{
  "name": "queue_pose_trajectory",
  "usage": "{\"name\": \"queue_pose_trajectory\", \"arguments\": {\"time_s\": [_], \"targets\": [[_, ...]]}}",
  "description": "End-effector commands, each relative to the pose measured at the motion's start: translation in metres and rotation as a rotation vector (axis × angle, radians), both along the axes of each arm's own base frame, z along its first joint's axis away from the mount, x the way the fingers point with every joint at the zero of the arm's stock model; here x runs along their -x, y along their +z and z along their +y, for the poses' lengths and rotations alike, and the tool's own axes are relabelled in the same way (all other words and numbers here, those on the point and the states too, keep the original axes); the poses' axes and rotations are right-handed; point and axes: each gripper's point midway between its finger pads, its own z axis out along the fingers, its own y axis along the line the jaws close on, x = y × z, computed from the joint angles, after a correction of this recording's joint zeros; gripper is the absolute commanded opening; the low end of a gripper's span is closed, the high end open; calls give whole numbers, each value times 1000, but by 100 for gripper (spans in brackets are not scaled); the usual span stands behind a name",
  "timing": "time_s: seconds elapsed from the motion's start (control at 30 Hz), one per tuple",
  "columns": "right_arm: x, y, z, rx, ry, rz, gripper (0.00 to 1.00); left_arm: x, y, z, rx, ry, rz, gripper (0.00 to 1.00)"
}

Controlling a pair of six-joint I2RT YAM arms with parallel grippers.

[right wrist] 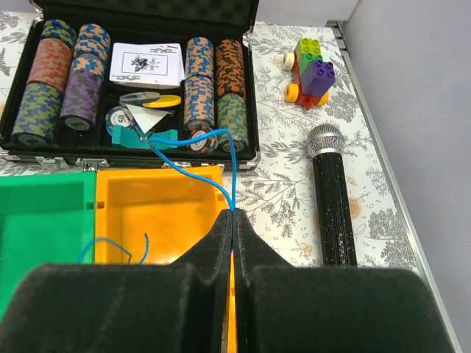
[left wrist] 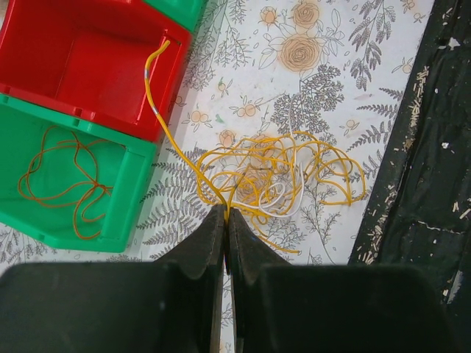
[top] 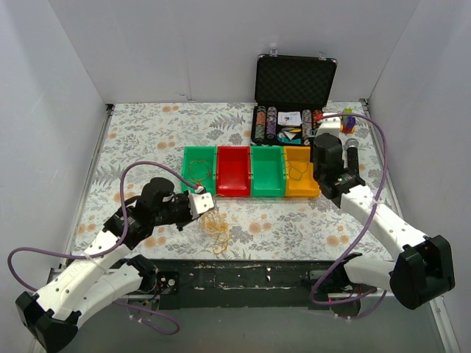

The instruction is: Untangle the cables

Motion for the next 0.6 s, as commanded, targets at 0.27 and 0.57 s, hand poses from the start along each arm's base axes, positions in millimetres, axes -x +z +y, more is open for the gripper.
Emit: {"name": "queue_pose_trajectory", "arguments": {"time_s": [0.27,0.57], "targets": [[-8,-41,9,-67,-3,92,1,5,0,-1,20,-17,3,0],[-13,-80,29,-90,51,224,1,5,-1,-2,22,-19,7,0]]}}
